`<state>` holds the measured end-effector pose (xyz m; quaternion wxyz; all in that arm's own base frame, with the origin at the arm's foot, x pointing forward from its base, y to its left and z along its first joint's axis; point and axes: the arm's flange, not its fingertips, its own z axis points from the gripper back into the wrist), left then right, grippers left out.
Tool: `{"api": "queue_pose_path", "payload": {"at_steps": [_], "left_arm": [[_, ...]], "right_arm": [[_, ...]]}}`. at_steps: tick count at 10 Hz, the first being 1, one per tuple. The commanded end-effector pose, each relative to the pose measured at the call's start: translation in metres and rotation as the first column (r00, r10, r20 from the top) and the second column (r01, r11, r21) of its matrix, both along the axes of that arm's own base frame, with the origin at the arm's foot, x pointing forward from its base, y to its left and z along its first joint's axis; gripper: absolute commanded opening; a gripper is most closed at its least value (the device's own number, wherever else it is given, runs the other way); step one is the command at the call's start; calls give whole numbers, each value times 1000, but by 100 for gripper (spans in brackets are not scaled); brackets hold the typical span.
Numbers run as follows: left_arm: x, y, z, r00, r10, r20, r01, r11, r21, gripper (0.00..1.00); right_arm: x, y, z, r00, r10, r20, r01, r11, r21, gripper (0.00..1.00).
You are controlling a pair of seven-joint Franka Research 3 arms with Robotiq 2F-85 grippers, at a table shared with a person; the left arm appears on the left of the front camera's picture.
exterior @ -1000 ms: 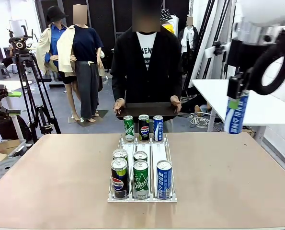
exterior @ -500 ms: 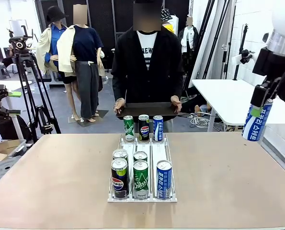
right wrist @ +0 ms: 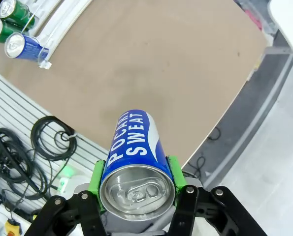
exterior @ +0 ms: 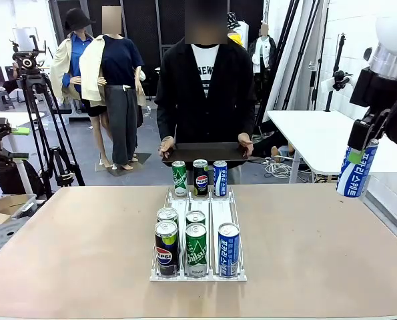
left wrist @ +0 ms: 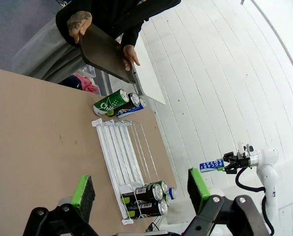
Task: Retrieve and hand over the desired beverage to the person.
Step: Pick up a can of the same type that the person held from the Automatic Can Dispenser, then place the picked can on the Handle tray extended by the person.
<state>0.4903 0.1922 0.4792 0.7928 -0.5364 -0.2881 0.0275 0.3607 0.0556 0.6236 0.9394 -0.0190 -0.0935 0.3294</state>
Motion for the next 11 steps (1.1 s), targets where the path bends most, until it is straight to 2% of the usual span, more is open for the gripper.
{"api": "queue_pose_path", "payload": {"at_steps": [1, 11], "left_arm": [[-1, 0, 2, 1000, 2, 1, -2, 1000, -2, 100], [-1, 0, 2, 1000, 2, 1, -2, 1000, -2, 100]], "right_arm": [[-1, 0, 5, 1000, -14, 2, 14, 1000, 4, 0], [-1, 0, 5, 1000, -14, 2, 14, 1000, 4, 0]]}}
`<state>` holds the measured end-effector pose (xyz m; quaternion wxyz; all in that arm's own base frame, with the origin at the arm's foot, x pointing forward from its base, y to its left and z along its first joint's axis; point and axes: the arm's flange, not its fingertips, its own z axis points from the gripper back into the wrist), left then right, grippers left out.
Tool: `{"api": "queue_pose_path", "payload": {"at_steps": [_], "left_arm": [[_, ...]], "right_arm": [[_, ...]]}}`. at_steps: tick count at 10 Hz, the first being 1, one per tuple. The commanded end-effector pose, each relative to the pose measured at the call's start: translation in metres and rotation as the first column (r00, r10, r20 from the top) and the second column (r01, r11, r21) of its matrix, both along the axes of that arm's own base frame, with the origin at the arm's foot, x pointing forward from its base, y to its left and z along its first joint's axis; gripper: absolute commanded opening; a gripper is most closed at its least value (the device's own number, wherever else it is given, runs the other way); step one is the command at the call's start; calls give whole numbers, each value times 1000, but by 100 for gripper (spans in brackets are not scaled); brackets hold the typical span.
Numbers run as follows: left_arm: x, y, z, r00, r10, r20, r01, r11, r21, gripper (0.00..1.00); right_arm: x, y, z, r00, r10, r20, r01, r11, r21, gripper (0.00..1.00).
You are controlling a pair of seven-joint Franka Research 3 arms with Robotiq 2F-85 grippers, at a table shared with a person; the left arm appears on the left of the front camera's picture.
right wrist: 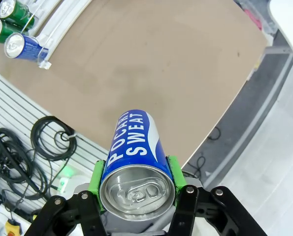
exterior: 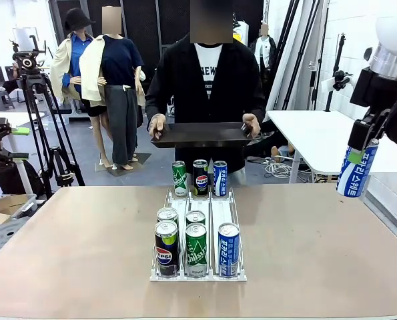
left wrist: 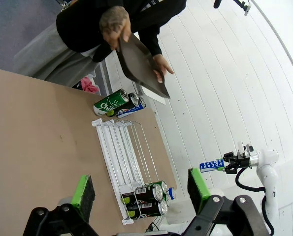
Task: Retrieve and hand over the desired beverage to the person.
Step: Place the picked can on the Handle tray extended by the person.
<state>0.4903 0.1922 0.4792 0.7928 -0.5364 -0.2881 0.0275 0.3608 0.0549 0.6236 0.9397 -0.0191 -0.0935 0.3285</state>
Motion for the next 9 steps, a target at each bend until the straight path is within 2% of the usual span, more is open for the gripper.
{"api": "queue_pose_path", "payload": {"at_steps": [1, 8, 9], "left_arm": [[-1, 0, 2, 1000, 2, 1, -2, 1000, -2, 100], [-1, 0, 2, 1000, 2, 1, -2, 1000, -2, 100], [-1, 0, 2, 1000, 2, 1, -2, 1000, -2, 100]], "right_arm": [[-1, 1, 5, 1000, -12, 2, 12, 1000, 4, 0], [0, 0, 0, 1000, -1, 0, 1, 1000, 0, 0], [8, 4, 7, 1000, 3, 3, -3, 1000, 9, 0]]}}
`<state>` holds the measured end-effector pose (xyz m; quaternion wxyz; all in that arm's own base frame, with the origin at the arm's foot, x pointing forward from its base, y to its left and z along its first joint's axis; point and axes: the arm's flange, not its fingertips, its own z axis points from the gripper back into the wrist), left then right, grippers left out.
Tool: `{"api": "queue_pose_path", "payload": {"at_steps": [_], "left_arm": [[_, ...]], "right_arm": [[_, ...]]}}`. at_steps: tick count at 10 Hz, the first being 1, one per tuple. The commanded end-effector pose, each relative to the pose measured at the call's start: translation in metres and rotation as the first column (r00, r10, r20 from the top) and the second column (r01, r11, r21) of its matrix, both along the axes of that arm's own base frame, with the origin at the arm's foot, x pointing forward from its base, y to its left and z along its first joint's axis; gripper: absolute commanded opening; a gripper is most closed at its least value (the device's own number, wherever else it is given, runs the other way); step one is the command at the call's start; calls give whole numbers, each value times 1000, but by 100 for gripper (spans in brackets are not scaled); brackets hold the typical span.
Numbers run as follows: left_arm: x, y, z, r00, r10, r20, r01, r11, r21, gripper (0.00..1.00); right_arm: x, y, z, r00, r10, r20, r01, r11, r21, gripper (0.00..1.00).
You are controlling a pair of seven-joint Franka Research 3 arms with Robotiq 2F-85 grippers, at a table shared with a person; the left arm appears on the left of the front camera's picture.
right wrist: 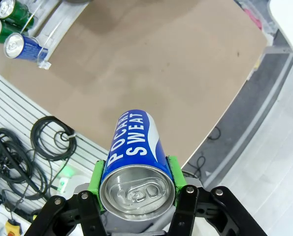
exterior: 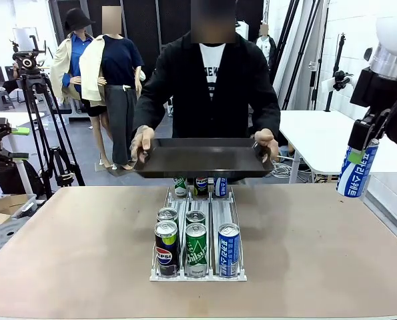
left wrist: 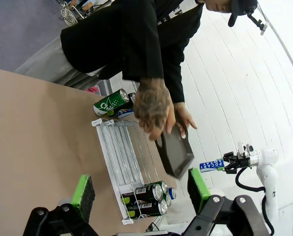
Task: Retrieve and hand over the desired beverage to the person.
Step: Place the picked can on the Handle tray extended by the person.
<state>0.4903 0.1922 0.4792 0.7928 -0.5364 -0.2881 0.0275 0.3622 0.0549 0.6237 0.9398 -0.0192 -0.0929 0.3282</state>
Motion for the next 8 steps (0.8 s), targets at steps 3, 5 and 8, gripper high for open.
{"api": "queue_pose_path", "payload": {"at_steps": [3, 5, 8], "left_arm": [[-1, 0, 2, 1000, 2, 1, -2, 1000, -2, 100], [-1, 0, 2, 1000, 2, 1, -2, 1000, -2, 100], [-1, 0, 2, 1000, 2, 1, -2, 1000, -2, 100]], "right_arm": [[17, 27, 37, 999, 19, 44, -19, 1000, 3, 0], [27, 51, 60, 996, 58, 64, -57, 998, -19, 0], [49, 84, 79, 987, 138, 79, -137, 990, -13, 0]]}}
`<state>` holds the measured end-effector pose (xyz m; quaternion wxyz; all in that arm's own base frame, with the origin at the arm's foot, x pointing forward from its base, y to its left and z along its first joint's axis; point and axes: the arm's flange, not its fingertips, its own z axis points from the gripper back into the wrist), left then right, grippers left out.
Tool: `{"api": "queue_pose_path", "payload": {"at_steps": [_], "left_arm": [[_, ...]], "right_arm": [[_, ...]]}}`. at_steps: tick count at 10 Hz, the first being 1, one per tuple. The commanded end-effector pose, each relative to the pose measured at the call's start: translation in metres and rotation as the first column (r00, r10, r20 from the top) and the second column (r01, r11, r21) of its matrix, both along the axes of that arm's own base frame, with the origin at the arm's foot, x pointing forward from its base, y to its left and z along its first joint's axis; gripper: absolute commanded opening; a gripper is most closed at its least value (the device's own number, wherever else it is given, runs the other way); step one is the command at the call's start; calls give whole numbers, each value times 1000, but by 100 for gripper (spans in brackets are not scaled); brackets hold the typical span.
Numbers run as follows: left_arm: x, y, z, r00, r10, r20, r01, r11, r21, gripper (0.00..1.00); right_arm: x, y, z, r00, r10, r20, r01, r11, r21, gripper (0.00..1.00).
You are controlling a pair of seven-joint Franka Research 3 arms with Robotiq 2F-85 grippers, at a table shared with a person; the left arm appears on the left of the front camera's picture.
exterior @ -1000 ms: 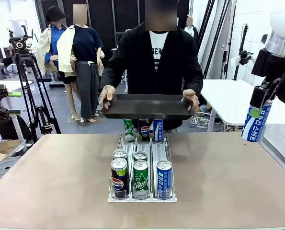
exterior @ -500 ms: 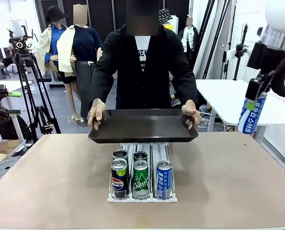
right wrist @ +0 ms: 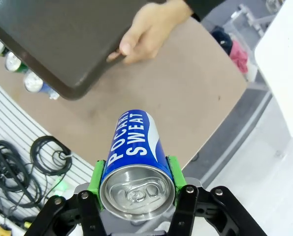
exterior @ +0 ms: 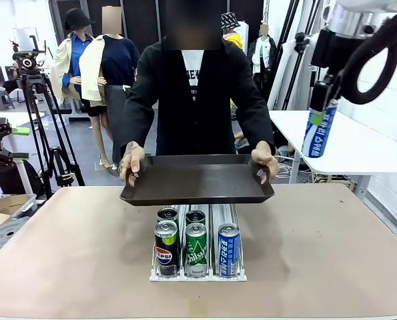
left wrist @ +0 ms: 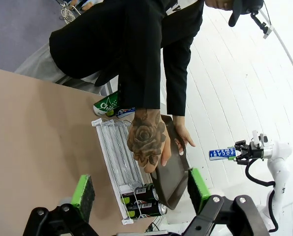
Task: Retrieve and hand over the desired beverage to the person.
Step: Place the picked can on the Handle tray extended by the person.
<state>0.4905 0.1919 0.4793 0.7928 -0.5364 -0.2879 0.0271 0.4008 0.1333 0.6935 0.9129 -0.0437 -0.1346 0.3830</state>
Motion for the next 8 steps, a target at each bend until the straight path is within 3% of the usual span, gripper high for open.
{"api": "queue_pose_path", "payload": {"at_steps": [1, 8], "left_arm": [[-1, 1, 2, 1000, 3, 1, -3, 1000, -2, 100], [-1, 1, 2, 1000, 3, 1, -3, 1000, -2, 100]], "right_arm": [[17, 19, 13, 998, 56, -19, -56, 998, 19, 0], [64, 100, 9, 958, 285, -24, -283, 956, 74, 0]]}}
